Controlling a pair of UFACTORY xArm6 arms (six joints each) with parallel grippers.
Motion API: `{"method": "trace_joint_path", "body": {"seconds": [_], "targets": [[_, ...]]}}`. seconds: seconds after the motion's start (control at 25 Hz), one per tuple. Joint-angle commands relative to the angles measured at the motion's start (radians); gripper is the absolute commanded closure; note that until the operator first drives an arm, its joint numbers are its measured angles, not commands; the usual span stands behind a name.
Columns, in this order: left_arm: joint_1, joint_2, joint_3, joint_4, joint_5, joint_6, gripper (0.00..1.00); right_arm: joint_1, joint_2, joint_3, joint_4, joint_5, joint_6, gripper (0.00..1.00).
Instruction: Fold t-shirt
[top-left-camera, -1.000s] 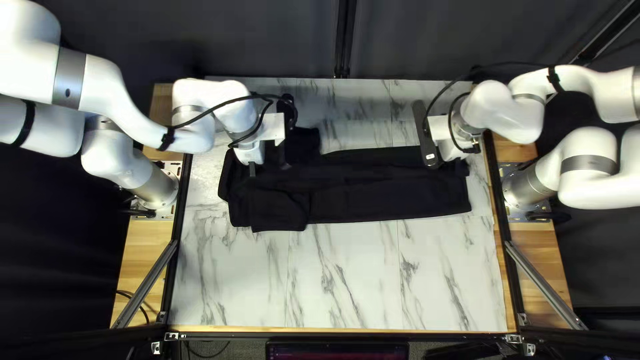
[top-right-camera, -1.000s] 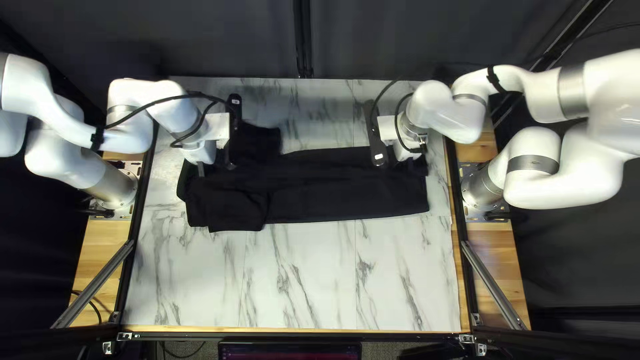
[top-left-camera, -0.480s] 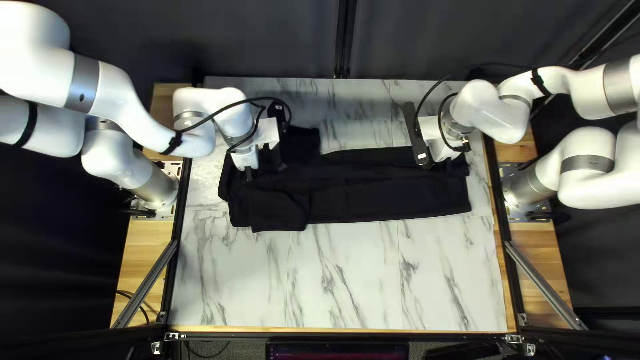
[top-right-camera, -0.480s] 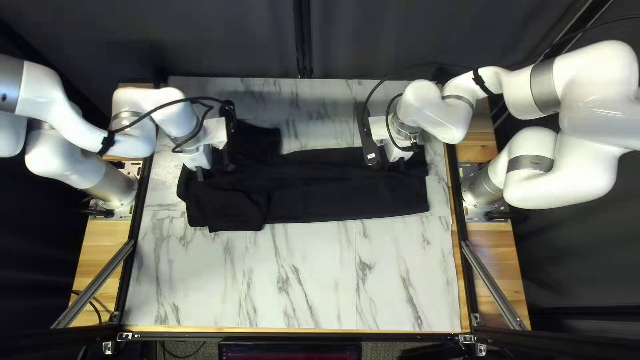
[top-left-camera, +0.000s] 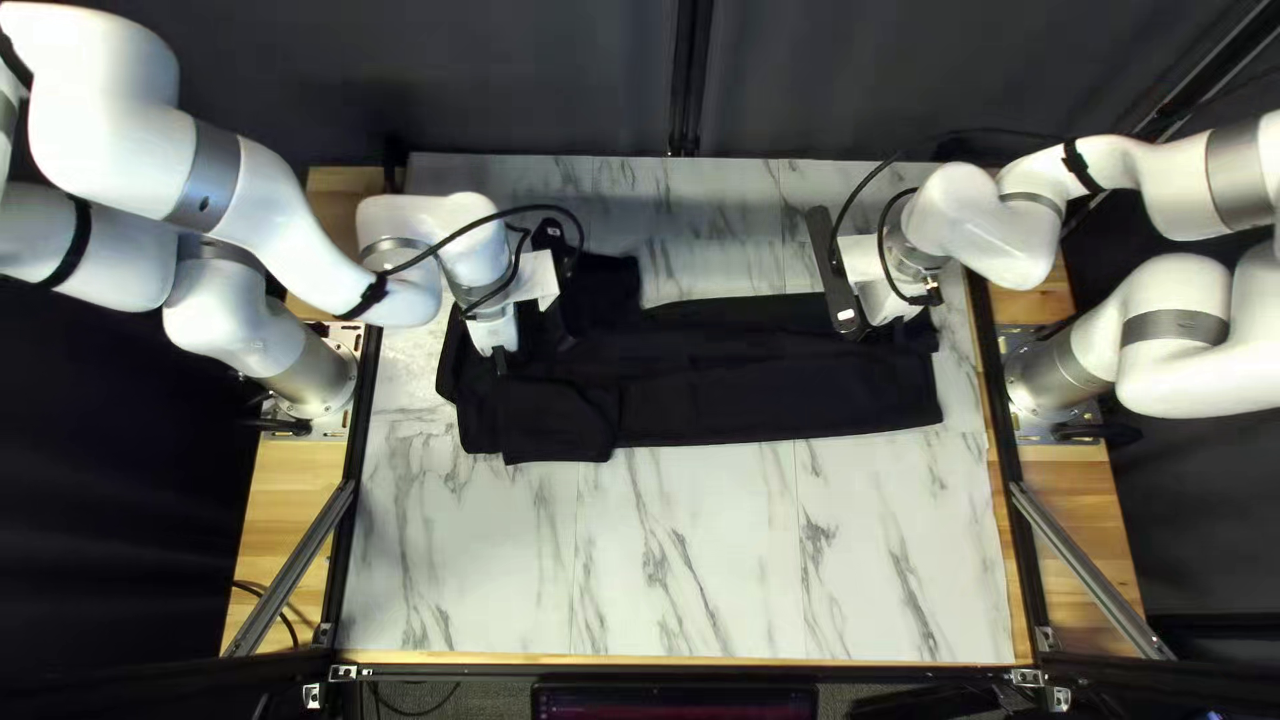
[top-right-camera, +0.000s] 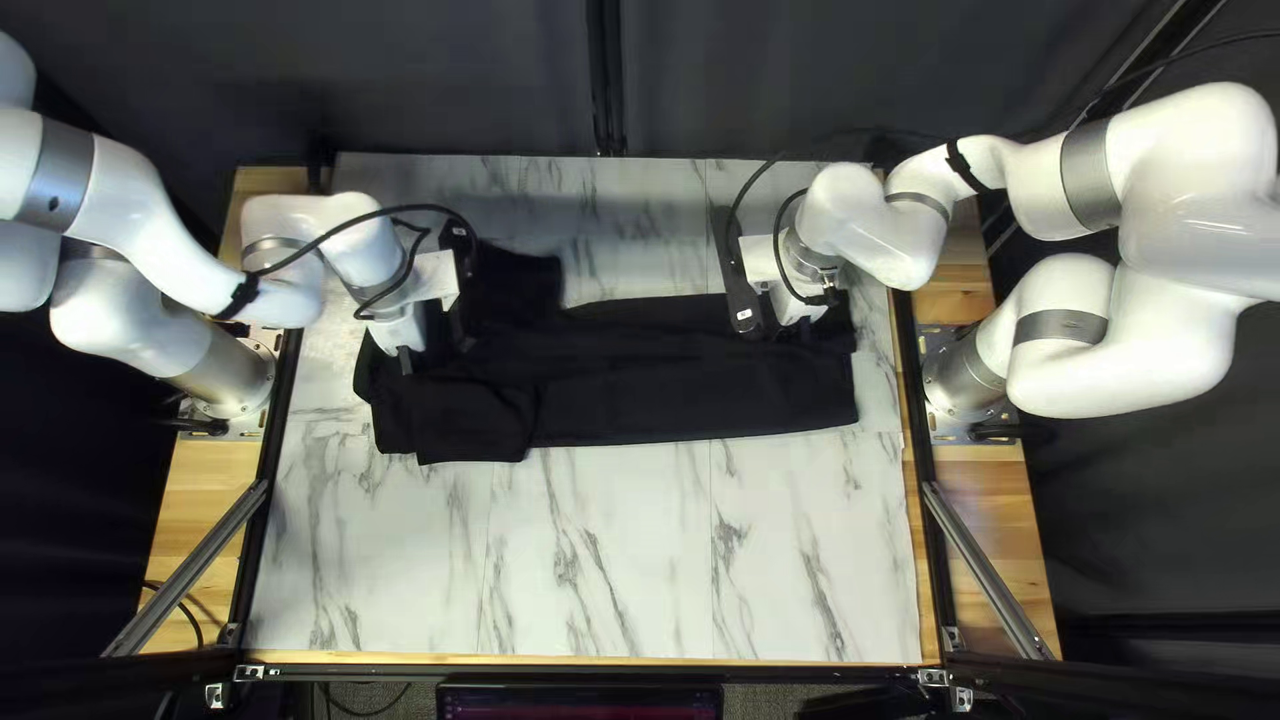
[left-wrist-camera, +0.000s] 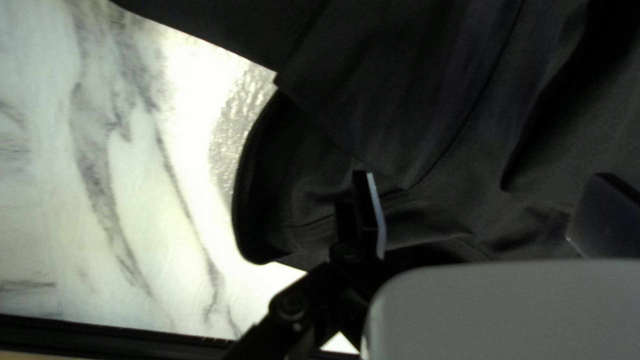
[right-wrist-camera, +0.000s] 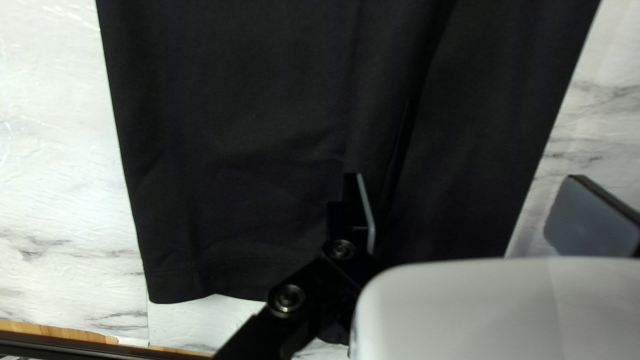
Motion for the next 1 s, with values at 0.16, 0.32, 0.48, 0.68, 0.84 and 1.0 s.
{"method": "trace_joint_path", "body": {"seconds": [0.16,0.32,0.48,0.68,0.84,1.0], "targets": [[0.032,0.032,-0.007,-0.055,-0.002,0.035,0.0,0.008,0.002,-0.001,-0.01,-0.003,0.02,0.0],[0.045,0.055,-0.026,-0.092,0.004,0.072,0.0,0.014,-0.001,0.001,-0.014,-0.002,0.031,0.0],[0.065,0.078,-0.033,-0.128,0.011,0.108,0.0,0.021,-0.01,0.004,-0.017,0.003,0.047,0.0],[0.065,0.084,-0.05,-0.162,0.016,0.138,0.0,0.024,-0.019,0.008,-0.021,0.006,0.056,0.0],[0.058,0.073,-0.049,-0.198,-0.008,0.183,0.0,0.028,-0.02,0.012,-0.025,0.002,0.066,0.0],[0.058,0.067,-0.04,-0.23,-0.029,0.224,0.0,0.031,-0.024,0.016,-0.028,0.002,0.072,0.0]]}}
